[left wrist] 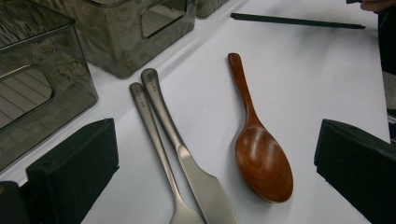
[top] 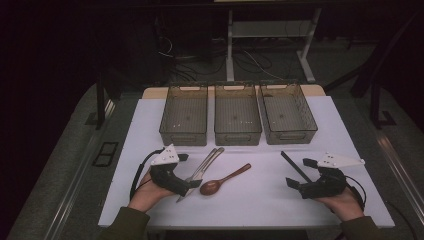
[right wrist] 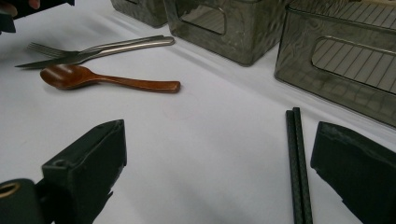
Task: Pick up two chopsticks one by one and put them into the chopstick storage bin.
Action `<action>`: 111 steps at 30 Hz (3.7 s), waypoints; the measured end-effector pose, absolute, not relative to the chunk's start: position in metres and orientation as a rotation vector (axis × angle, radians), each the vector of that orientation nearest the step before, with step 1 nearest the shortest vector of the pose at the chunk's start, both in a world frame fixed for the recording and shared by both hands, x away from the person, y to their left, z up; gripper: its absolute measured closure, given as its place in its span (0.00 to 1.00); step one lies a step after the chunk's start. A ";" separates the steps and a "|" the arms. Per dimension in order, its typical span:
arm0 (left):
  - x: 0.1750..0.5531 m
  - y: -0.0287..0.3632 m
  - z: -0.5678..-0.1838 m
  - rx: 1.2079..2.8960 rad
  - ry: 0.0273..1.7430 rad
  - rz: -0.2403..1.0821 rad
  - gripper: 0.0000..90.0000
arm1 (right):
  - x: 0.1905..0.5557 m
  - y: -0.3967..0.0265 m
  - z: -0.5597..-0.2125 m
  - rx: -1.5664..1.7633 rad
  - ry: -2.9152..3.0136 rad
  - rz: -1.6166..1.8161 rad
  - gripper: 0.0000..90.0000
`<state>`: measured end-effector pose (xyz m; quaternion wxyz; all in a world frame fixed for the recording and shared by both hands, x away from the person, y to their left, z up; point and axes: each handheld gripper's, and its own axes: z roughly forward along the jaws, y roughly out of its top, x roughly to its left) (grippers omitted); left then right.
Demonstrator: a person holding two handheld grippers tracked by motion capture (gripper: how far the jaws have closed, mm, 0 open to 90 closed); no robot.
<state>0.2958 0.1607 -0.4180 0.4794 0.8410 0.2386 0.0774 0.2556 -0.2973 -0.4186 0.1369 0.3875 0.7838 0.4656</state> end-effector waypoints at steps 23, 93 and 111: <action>0.293 0.162 -0.419 2.049 0.584 0.203 0.00 | 0.262 -0.297 -0.407 1.118 2.292 1.316 0.03; 0.292 0.164 -0.423 2.054 0.596 0.201 0.00 | 0.270 -0.343 -0.430 1.276 2.425 0.983 0.80; 0.291 0.164 -0.422 2.065 0.589 0.210 0.00 | 0.270 -0.343 -0.437 1.295 2.488 0.895 0.90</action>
